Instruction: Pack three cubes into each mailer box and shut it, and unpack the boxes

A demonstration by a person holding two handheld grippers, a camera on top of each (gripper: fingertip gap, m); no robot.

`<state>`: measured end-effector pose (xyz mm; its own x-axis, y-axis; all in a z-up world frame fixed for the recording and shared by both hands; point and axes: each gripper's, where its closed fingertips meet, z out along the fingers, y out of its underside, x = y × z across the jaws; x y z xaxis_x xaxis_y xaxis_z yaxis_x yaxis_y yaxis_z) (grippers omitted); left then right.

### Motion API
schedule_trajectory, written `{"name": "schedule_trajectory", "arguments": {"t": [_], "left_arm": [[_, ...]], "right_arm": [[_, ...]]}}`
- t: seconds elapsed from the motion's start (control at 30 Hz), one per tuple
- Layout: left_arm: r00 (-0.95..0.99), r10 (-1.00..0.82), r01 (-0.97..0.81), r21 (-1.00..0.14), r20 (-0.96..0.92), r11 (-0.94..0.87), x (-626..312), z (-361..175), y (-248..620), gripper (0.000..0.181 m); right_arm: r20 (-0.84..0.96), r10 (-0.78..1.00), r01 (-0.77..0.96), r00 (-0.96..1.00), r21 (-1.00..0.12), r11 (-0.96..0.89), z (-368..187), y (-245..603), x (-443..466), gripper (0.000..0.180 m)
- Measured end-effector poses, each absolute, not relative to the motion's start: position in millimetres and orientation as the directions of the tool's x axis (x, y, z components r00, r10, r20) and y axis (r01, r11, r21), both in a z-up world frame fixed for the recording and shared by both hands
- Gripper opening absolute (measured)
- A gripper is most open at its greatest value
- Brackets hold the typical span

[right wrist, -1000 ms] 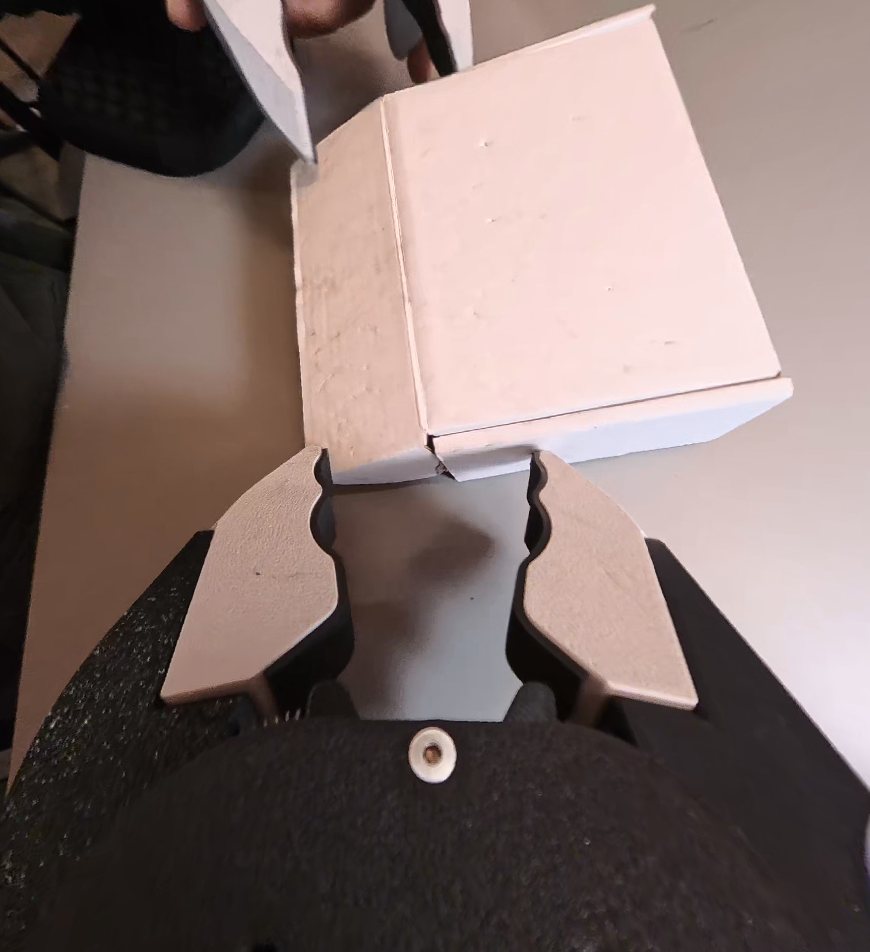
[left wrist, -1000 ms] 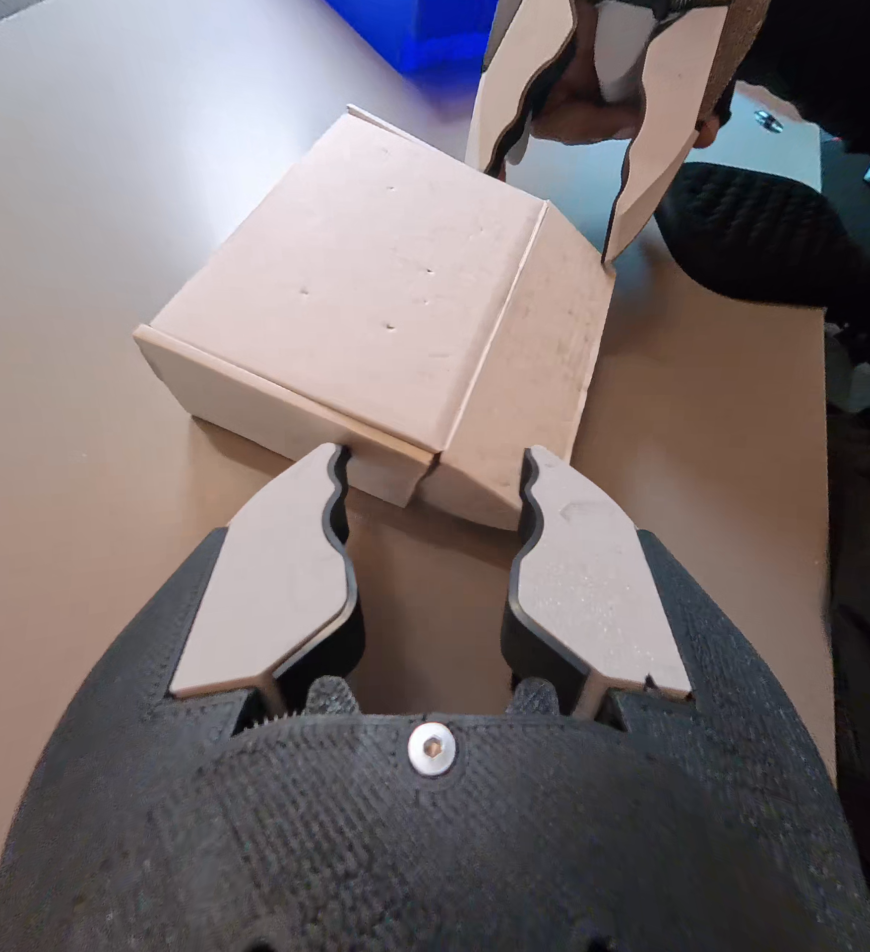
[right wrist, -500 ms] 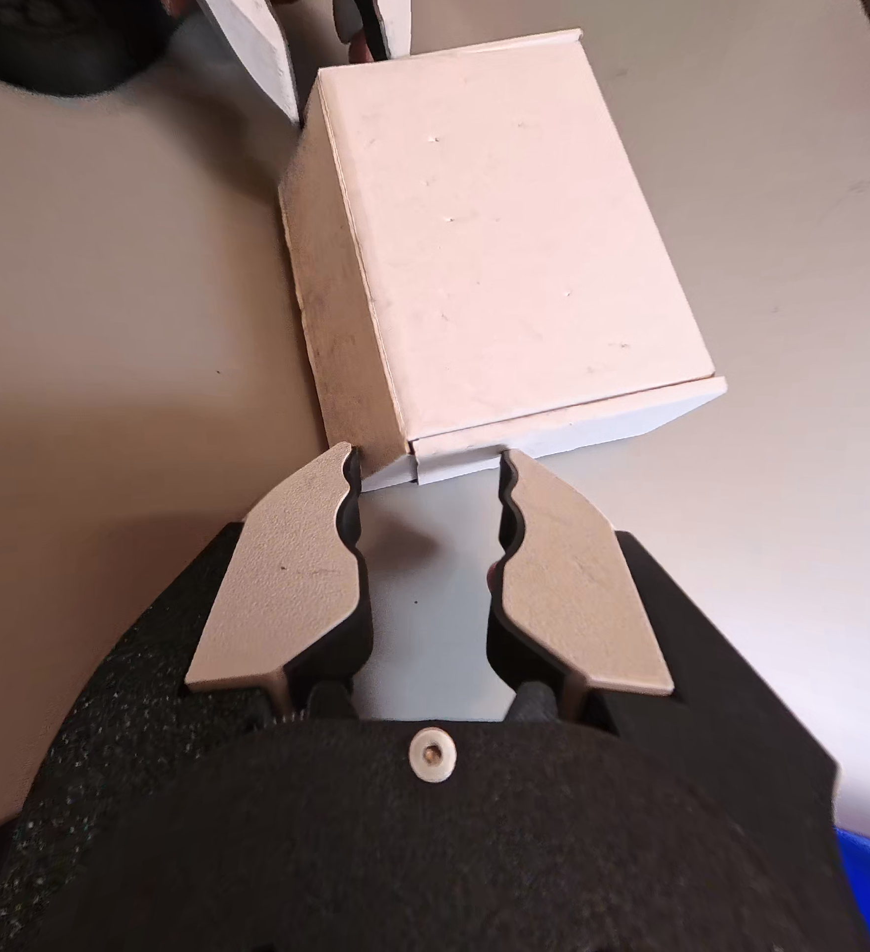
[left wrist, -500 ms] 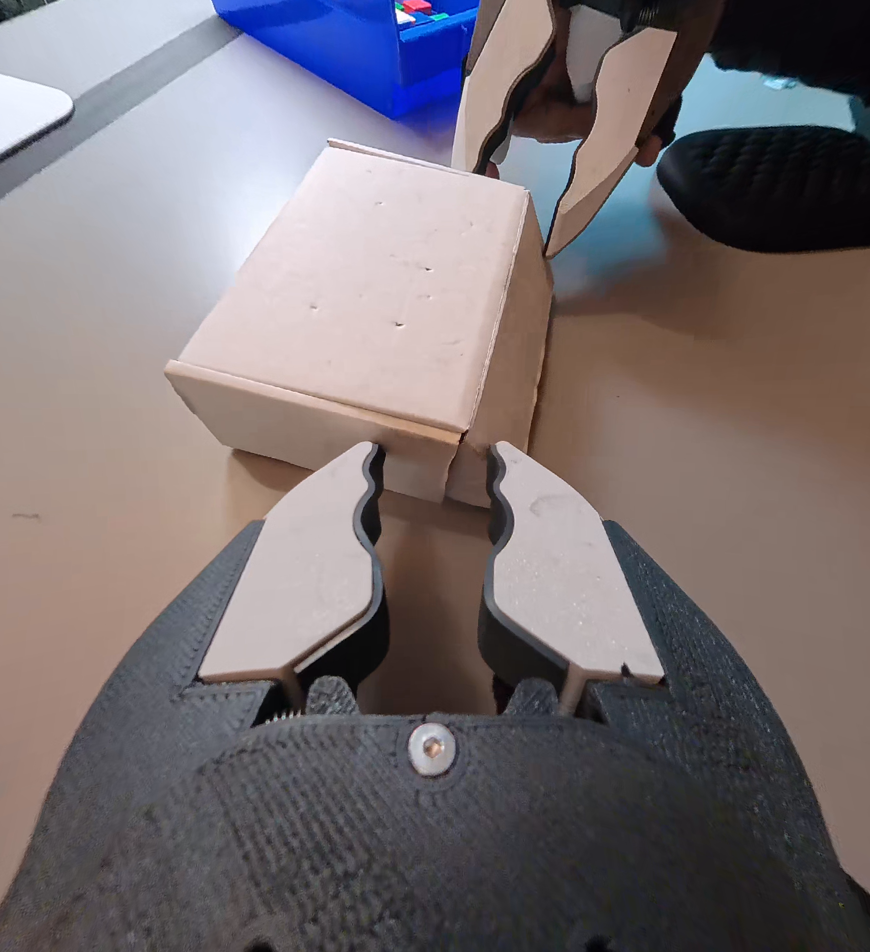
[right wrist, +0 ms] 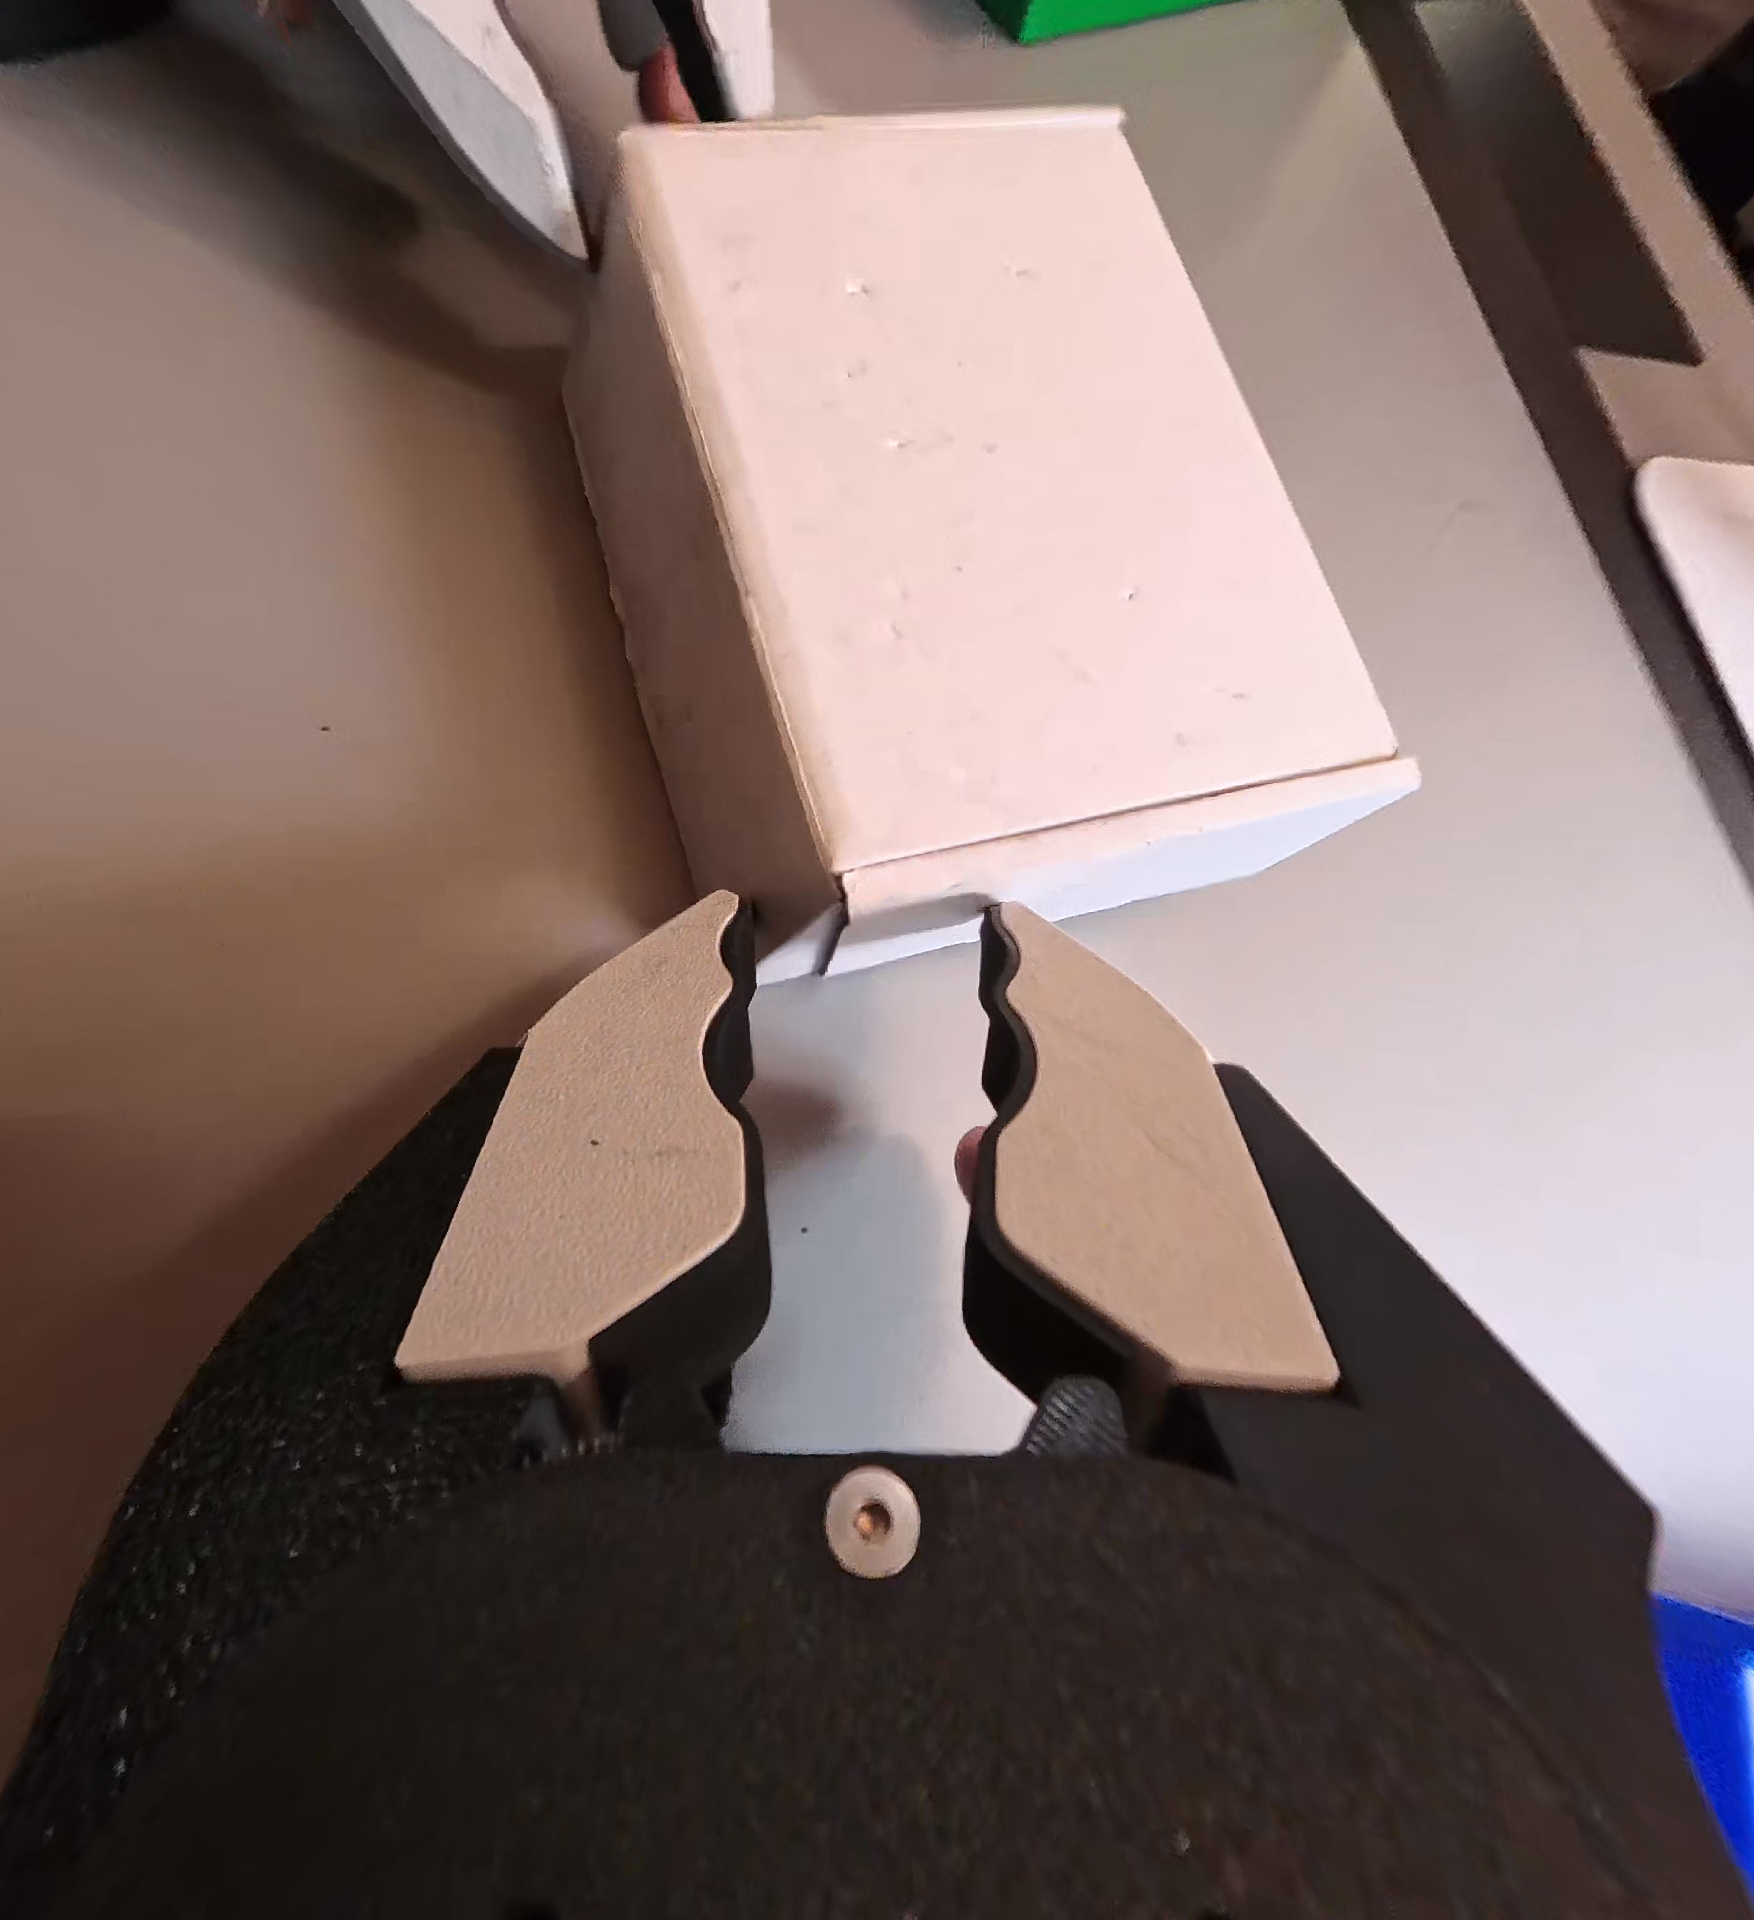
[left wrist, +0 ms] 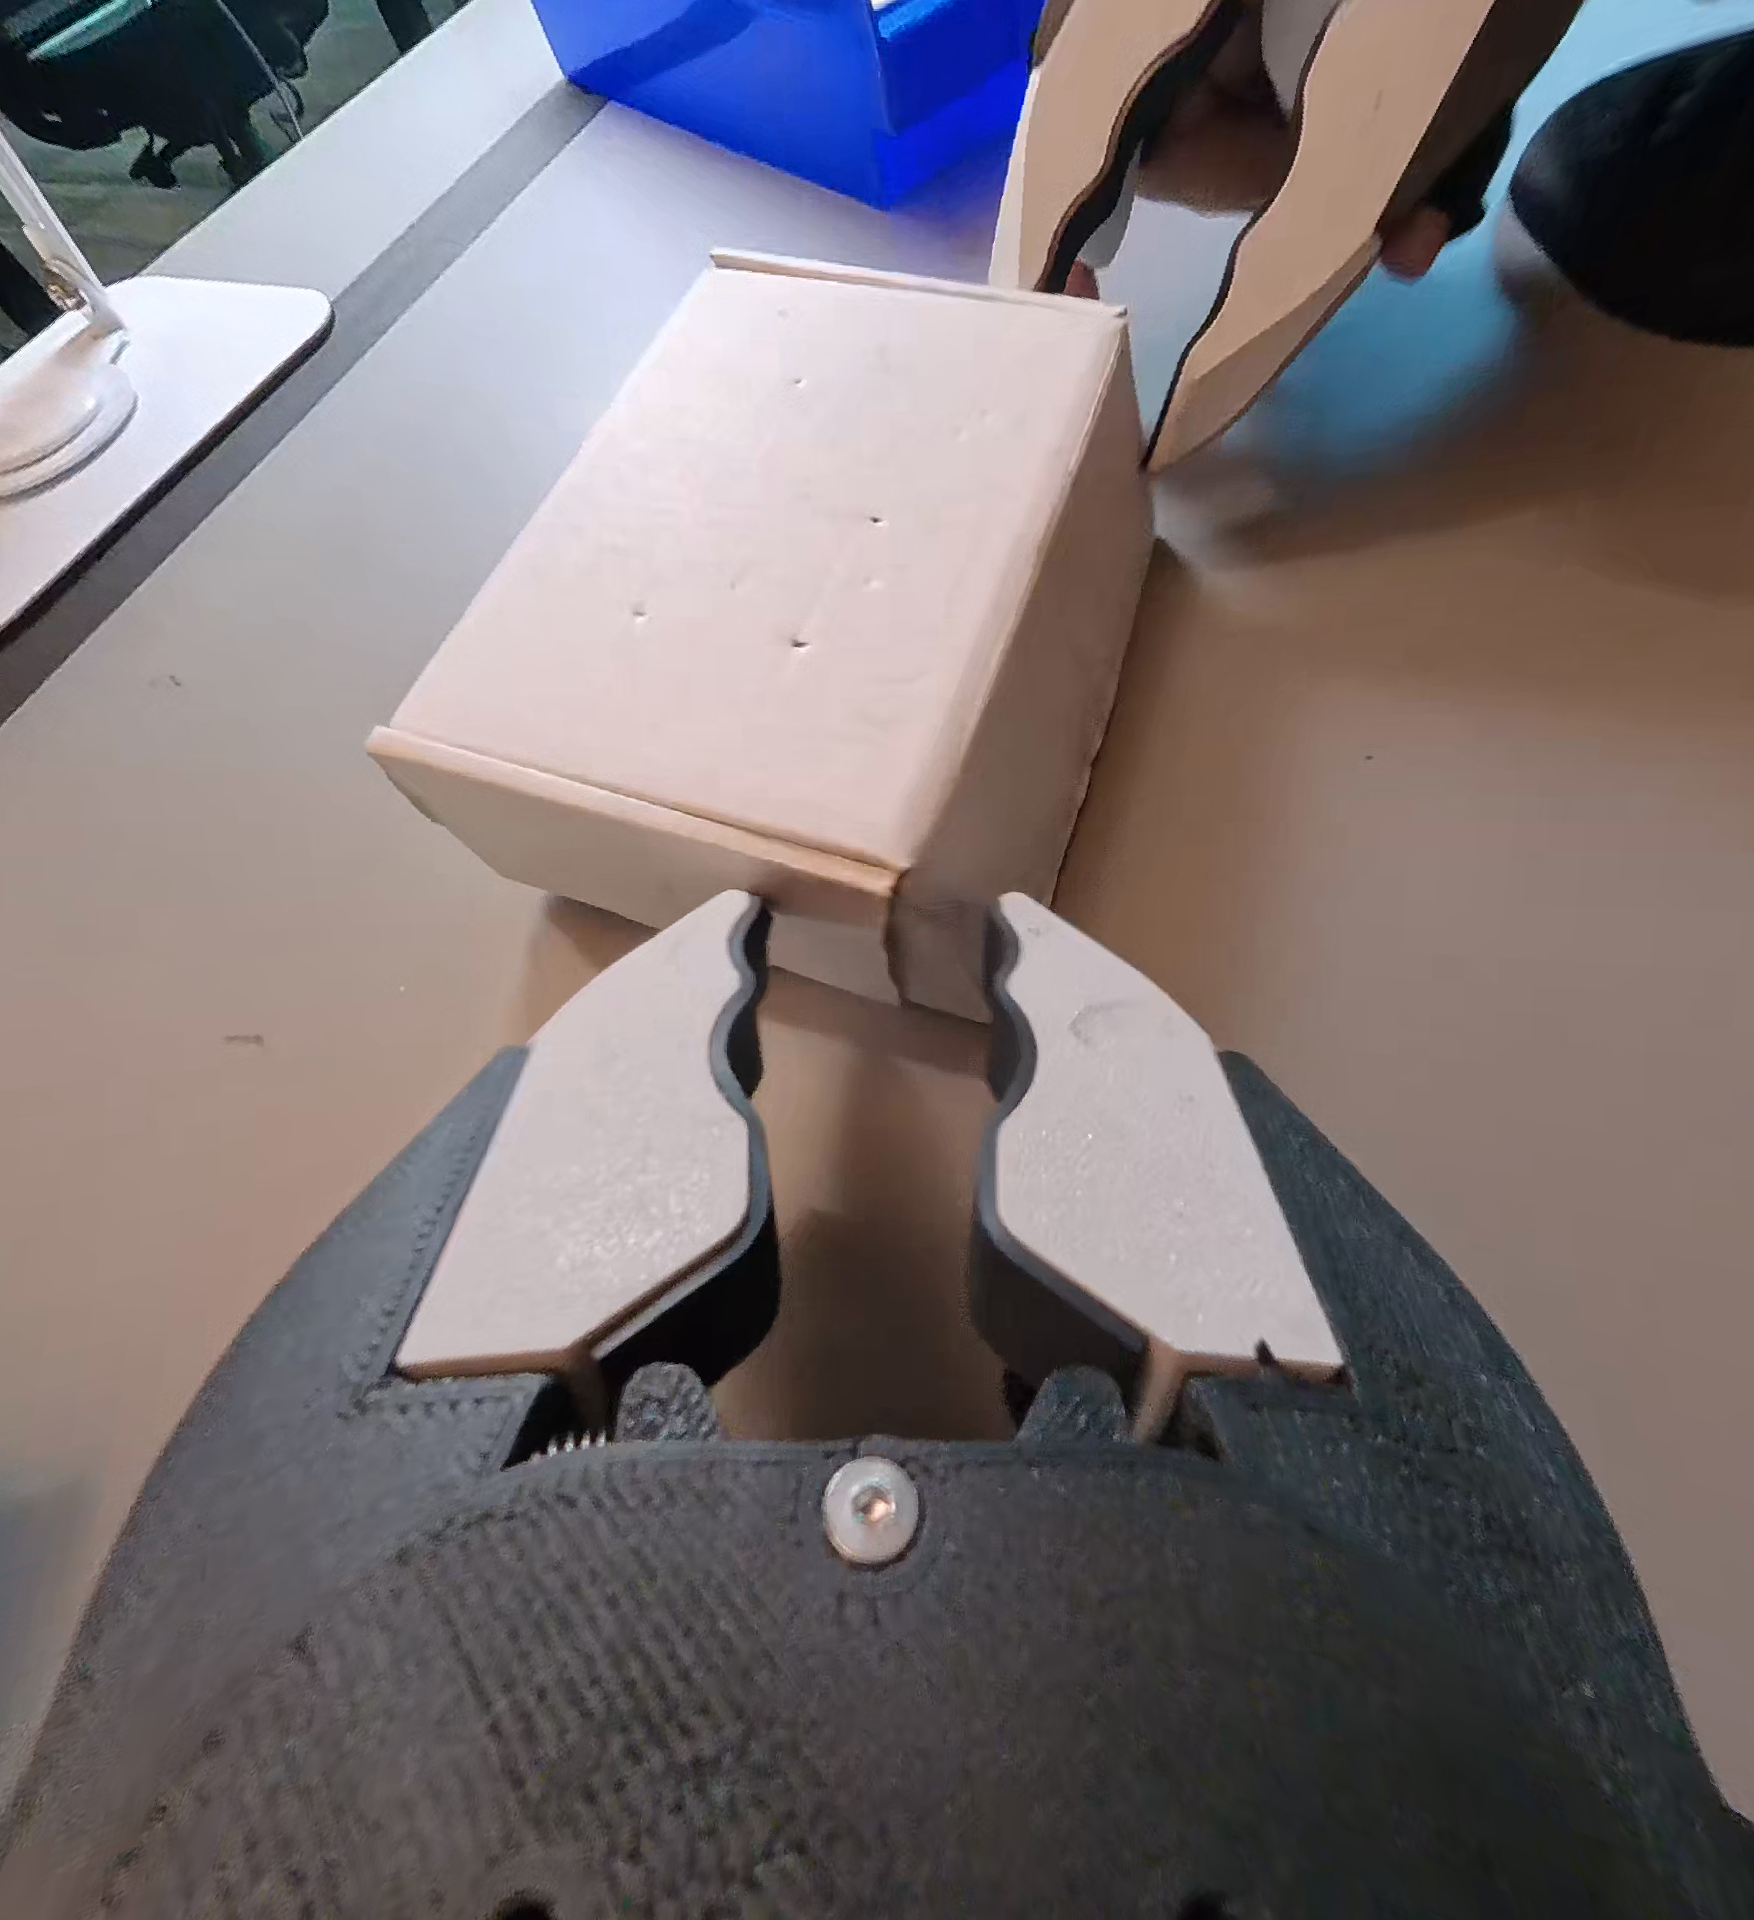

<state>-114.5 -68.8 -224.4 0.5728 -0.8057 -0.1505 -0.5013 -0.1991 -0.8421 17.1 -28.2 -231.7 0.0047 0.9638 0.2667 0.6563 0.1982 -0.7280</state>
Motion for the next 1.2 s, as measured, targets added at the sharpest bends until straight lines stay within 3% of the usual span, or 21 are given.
{"name": "schedule_trajectory", "arguments": {"t": [0.1,0.17,0.3,0.5,0.77,0.9,0.97,1.07,1.13,1.2], "left_arm": [[0.574,-0.807,-0.549,-0.798,-0.142,-0.249,-115,-236,-67,0.073],[0.589,-0.799,-0.547,-0.788,-0.123,-0.282,-116,-243,-63,0.078],[0.6,-0.794,-0.544,-0.778,-0.099,-0.314,-116,-246,-54,0.067],[0.627,-0.746,-0.6,-0.75,-0.225,-0.279,-122,-248,-43,0.055],[0.624,-0.742,-0.609,-0.748,-0.245,-0.265,-122,-248,-44,0.053],[0.589,-0.778,-0.594,-0.77,-0.217,-0.234,-117,-242,-54,0.049],[0.58,-0.784,-0.587,-0.781,-0.223,-0.213,-115,-238,-57,0.036],[0.557,-0.792,-0.602,-0.779,-0.25,-0.177,-107,-235,-62,0.043],[0.542,-0.799,-0.62,-0.766,-0.258,-0.173,-101,-236,-64,0.032],[0.528,-0.808,-0.629,-0.76,-0.26,-0.167,-92,-234,-68,0.028]], "right_arm": [[0.239,0.971,0.682,-0.023,-0.706,0.19,-235,-27,17,0.056],[0.231,0.972,0.713,-0.042,-0.675,0.191,-242,-23,17,0.067],[0.171,0.983,0.725,-0.066,-0.669,0.165,-250,-22,8,0.068],[0.294,0.955,0.73,-0.042,-0.644,0.23,-250,-8,2,0.052],[0.296,0.955,0.718,-0.003,-0.664,0.208,-251,-12,4,0.045],[0.201,0.979,0.745,-0.03,-0.648,0.156,-251,-29,15,0.047],[0.124,0.992,0.8,-0.031,-0.591,0.099,-246,-36,30,0.063],[0.172,0.985,0.815,0.01,-0.573,0.092,-210,-29,37,0.088],[0.188,0.982,0.83,0.004,-0.549,0.102,-191,-29,28,0.103],[0.176,0.984,0.868,-0.042,-0.482,0.123,-189,-36,14,0.108]]}}
